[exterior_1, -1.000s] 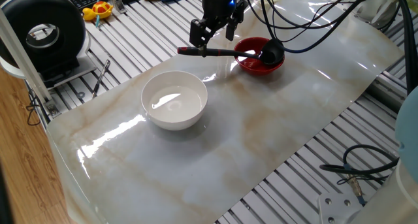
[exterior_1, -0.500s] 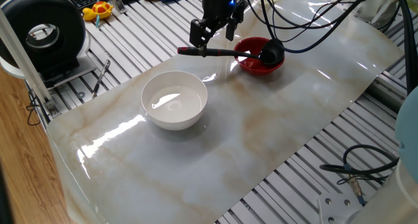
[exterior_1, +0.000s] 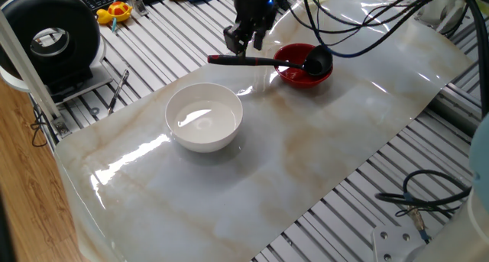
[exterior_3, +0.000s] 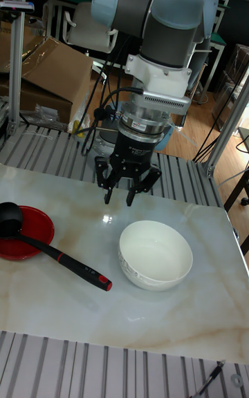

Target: Scoop water with a large spoon from one bowl to another

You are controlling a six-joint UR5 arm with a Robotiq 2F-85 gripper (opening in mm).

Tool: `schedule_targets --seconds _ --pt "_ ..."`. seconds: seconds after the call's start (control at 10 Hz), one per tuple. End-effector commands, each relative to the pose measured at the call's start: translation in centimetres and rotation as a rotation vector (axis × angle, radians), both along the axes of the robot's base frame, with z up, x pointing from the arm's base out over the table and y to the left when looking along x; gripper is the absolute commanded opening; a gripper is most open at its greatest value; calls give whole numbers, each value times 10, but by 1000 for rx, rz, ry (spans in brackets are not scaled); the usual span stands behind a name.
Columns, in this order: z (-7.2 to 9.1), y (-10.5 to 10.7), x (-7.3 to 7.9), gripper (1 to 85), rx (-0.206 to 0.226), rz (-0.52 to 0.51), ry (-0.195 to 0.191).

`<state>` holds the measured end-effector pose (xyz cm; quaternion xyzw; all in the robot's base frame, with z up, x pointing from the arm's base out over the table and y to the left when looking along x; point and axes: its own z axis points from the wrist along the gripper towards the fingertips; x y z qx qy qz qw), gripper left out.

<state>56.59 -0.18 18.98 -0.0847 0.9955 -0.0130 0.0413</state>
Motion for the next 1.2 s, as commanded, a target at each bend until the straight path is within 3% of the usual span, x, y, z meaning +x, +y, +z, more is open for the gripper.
schedule_targets --seconds 0.0,0.3,0.4,0.5,0.6,0.7,0.9,1.0,1.1 --pt "2 -4 10 353 -30 106 -37" --pt "4 -23 9 347 -103 240 -25" --pt "5 -36 10 340 -161 331 -18" --pt "4 -32 11 337 -153 396 -22" --pt "5 -26 22 337 -141 415 -69" --pt "5 -13 28 333 -96 421 -100" --pt "5 5 26 333 -32 456 -109" --pt "4 7 24 333 -20 441 -102" --pt "4 1 23 327 -39 448 -93"
